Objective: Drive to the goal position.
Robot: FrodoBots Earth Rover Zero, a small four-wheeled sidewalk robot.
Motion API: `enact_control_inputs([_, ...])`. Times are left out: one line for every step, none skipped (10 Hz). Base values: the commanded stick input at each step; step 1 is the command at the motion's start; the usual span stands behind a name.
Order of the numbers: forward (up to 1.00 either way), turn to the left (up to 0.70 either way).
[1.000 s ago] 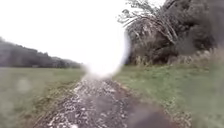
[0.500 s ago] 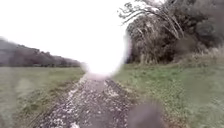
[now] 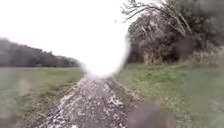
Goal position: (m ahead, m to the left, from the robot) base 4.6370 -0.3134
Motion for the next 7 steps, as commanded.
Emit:
enact_control_inputs([0.85, 0.00])
enact_control_inputs([0.85, 0.00])
enact_control_inputs([0.85, 0.00])
enact_control_inputs([0.85, 0.00])
enact_control_inputs([0.85, 0.00])
enact_control_inputs([0.85, 0.00])
enact_control_inputs([0.85, 0.00])
